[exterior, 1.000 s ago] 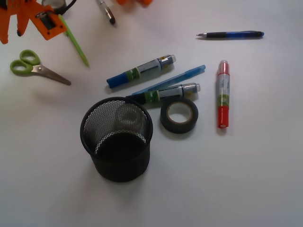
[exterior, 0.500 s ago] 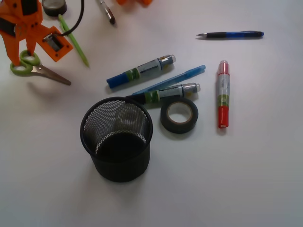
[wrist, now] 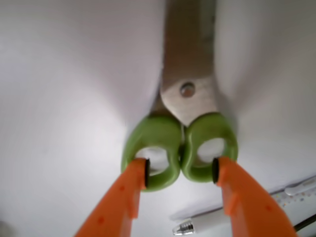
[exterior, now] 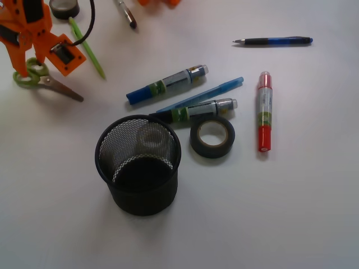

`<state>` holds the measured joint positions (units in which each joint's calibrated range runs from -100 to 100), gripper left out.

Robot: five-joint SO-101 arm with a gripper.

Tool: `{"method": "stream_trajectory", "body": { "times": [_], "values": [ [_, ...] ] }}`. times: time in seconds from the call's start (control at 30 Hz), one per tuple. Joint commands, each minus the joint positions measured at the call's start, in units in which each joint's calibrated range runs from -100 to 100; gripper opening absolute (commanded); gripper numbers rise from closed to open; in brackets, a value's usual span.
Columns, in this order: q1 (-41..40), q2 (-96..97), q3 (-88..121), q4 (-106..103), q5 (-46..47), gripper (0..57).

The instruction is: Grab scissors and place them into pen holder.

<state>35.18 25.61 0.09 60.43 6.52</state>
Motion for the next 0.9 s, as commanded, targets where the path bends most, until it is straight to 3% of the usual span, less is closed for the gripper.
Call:
{"method": "stream_trajectory", "body": {
  "times": [0.0, 0.5, 0.57, 0.67, 0.87],
  "values": [
    [0.8, 0.0, -2.2, 0.3, -0.3, 14.6],
    [0.2, 1.9, -2.8, 3.8, -1.9, 14.4],
    [0.0, 3.2, -4.9, 5.4, -2.1, 11.5],
    [0.0, 5.6, -8.3, 7.6, -2.1, 0.4],
    [0.0, 9.1, -13.8, 10.3, -2.4, 0.3]
  ]
}}
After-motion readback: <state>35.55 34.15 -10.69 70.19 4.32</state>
